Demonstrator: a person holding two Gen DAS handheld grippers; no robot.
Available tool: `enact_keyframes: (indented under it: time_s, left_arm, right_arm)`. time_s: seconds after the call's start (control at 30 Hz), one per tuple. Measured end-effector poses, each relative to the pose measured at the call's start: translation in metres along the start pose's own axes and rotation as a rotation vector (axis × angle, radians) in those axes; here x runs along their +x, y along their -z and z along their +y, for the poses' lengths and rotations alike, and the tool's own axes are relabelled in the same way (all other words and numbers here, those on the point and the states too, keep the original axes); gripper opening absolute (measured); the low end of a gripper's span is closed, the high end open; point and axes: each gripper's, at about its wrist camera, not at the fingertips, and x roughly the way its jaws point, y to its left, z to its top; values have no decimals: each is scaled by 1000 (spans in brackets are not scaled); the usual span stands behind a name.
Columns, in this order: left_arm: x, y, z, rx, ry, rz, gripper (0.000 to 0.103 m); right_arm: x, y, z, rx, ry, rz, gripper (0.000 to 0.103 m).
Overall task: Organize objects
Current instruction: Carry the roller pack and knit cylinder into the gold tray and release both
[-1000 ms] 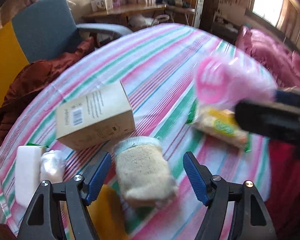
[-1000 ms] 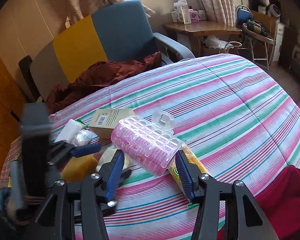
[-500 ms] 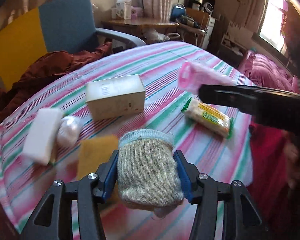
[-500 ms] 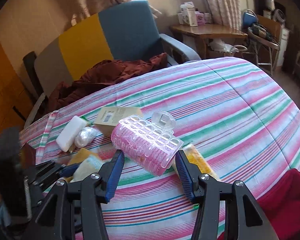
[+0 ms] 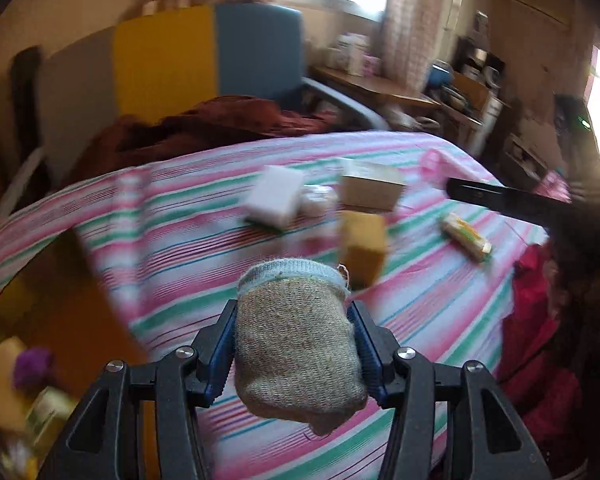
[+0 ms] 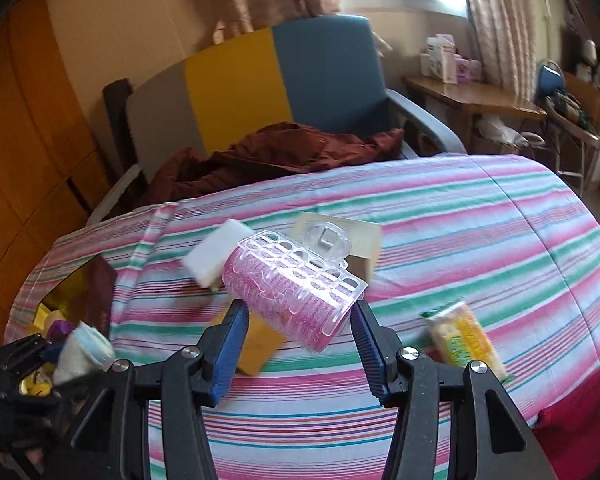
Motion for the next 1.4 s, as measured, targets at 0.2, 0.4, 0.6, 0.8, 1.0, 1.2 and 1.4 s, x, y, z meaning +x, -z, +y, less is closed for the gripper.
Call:
enact_keyframes:
  time_s: [0.2, 0.4, 0.6, 0.8, 1.0, 1.2, 1.4]
  left_arm:
    - [-43, 35, 84, -185, -128, -28, 54]
    - [-80, 70, 142, -326, -224, -66, 54]
    - [-100, 103, 180, -438, -264, -85, 54]
    - [-101, 119, 185, -455, -220, -83, 54]
    - [-90, 113, 175, -423, -155, -77, 54]
    - [-68, 119, 168, -404, -144, -5, 55]
    - [-52, 119, 163, -400, -109, 24, 57]
  right_arm:
    - [1, 6, 61, -65, -92, 12, 53]
    - [21, 12, 141, -159, -224, 64, 53]
    - [54, 24, 229, -293, -326, 154, 53]
    - [92, 22, 289, -379, -355, 222, 53]
    - [137, -3, 334, -382, -357, 247, 57]
    - [148, -18, 336, -339, -322, 232, 66]
    - [135, 7, 309, -327, -305, 259, 67]
